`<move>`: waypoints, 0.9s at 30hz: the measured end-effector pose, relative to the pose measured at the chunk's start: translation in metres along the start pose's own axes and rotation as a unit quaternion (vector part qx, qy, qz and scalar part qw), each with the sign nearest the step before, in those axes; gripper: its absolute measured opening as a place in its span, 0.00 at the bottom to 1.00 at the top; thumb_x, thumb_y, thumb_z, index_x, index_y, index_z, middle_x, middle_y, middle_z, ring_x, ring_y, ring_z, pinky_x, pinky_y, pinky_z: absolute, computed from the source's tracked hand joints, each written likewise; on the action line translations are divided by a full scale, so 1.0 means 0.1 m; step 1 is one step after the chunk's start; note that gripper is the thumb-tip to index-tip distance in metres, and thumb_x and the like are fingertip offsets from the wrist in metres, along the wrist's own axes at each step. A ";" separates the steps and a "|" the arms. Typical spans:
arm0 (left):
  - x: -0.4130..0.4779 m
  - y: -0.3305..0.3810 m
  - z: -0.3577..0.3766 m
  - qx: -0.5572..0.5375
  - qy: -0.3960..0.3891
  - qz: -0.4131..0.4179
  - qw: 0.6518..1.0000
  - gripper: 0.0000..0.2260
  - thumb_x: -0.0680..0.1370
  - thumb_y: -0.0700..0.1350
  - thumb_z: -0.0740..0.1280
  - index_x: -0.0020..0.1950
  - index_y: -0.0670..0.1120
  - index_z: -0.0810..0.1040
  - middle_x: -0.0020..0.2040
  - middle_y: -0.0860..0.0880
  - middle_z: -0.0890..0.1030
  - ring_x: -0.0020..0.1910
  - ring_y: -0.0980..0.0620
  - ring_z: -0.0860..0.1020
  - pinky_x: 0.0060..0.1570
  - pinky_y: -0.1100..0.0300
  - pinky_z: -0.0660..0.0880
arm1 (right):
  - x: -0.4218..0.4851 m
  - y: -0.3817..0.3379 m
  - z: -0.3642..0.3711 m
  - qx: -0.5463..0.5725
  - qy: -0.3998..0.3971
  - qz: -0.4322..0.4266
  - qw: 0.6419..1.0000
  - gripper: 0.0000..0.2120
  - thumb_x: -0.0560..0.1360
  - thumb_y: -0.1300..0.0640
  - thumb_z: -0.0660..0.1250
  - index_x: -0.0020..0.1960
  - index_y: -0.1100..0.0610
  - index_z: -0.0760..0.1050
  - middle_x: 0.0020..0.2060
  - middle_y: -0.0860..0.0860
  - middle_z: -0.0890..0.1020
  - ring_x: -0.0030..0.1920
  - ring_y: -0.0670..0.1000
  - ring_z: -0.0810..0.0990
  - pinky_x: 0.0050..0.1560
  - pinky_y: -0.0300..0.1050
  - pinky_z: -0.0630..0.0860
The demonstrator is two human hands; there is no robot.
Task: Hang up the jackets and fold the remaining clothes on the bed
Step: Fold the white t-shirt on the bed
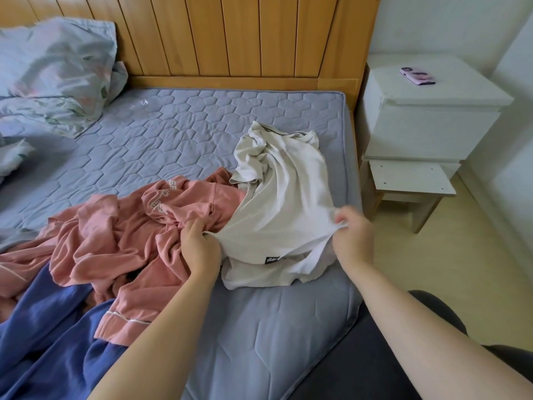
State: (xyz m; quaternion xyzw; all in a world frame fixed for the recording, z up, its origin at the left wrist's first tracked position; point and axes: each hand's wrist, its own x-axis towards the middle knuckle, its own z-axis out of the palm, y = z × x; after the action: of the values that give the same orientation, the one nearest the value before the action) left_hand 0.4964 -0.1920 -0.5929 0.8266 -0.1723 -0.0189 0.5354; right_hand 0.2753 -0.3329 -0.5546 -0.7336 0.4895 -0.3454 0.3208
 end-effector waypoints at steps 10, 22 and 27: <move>0.09 0.27 0.04 -0.197 -0.083 -0.147 0.966 0.16 0.75 0.35 0.58 0.59 0.46 0.77 0.47 0.48 0.77 0.39 0.54 0.78 0.34 0.68 0.72 | -0.03 0.60 0.14 0.050 -0.132 0.217 0.966 0.14 0.78 0.60 0.58 0.62 0.58 0.73 0.57 0.52 0.76 0.58 0.53 0.75 0.51 0.42 0.68; 0.82 -0.26 0.40 0.466 -0.294 0.262 0.792 0.28 0.77 0.43 0.58 0.78 0.50 0.57 0.78 0.46 0.54 0.77 0.38 0.45 0.69 0.43 0.29 | -0.02 -0.15 1.04 -0.286 -0.336 -0.131 0.888 0.34 0.78 0.41 0.56 0.77 0.53 0.47 0.78 0.54 0.46 0.77 0.55 0.42 0.74 0.60 0.44; 1.34 -0.26 0.61 0.592 -0.329 0.259 0.689 0.40 0.75 0.44 0.64 0.78 0.58 0.42 0.78 0.46 0.38 0.76 0.38 0.43 0.69 0.31 0.44 | 0.12 -0.27 1.40 -0.305 -0.368 -0.105 0.872 0.38 0.77 0.35 0.54 0.78 0.51 0.43 0.78 0.53 0.43 0.77 0.55 0.40 0.72 0.65 0.44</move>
State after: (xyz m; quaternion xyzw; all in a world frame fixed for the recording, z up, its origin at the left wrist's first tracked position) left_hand 0.6158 -0.2770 -0.6218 0.8356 -0.5198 -0.0446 -0.1721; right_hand 0.4075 -0.3173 -0.6080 -0.9162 0.3371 0.0845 0.1995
